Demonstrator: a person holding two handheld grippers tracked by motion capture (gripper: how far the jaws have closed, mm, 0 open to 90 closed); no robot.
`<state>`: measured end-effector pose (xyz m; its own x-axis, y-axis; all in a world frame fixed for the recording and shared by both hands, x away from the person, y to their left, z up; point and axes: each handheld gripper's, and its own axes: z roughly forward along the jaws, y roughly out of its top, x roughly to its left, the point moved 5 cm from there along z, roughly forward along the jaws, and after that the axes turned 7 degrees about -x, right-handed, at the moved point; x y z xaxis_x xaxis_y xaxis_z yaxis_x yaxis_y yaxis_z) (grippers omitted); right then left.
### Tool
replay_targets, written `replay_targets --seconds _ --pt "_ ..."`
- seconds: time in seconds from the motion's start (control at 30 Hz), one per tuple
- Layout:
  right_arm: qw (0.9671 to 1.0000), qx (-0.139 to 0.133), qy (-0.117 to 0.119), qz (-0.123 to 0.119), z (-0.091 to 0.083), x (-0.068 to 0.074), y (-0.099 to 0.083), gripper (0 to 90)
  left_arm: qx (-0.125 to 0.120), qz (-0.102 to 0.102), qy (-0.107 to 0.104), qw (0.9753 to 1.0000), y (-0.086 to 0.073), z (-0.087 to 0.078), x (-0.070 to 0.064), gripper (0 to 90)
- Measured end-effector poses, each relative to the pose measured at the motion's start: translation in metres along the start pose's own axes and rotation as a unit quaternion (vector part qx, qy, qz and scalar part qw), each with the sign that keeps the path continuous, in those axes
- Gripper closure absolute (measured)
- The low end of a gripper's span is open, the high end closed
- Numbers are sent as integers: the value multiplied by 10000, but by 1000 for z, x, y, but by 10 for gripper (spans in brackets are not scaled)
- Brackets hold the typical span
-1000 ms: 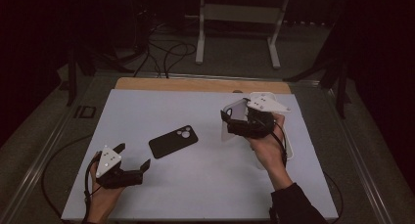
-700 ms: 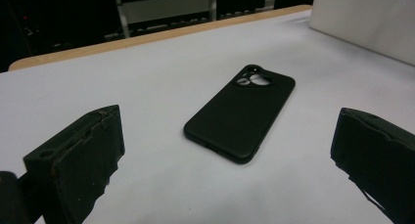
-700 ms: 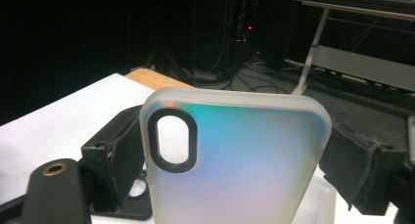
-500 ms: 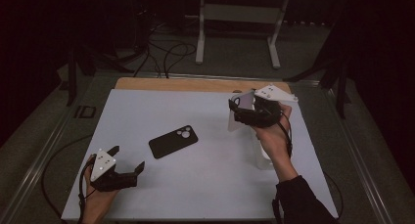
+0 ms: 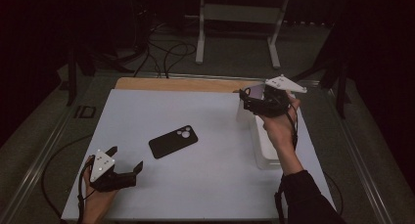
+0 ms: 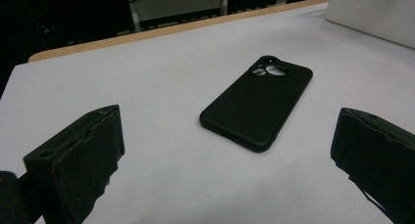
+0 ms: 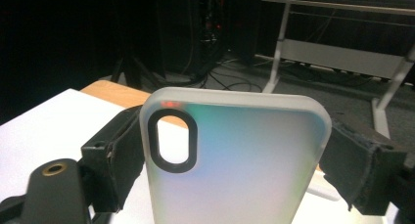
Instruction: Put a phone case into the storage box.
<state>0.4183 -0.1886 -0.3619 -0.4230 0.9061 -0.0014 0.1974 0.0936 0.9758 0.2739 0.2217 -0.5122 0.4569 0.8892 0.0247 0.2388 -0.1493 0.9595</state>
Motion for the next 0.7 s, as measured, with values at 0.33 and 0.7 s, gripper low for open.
replay_targets --seconds 0.33,0.7 --pt "9993 49 -339 162 13 -23 3 168 -83 -17 78 9999 1 -2 1 0" --pt "9978 112 -603 247 22 -43 2 168 -109 -45 114 9999 1 -3 2 0"
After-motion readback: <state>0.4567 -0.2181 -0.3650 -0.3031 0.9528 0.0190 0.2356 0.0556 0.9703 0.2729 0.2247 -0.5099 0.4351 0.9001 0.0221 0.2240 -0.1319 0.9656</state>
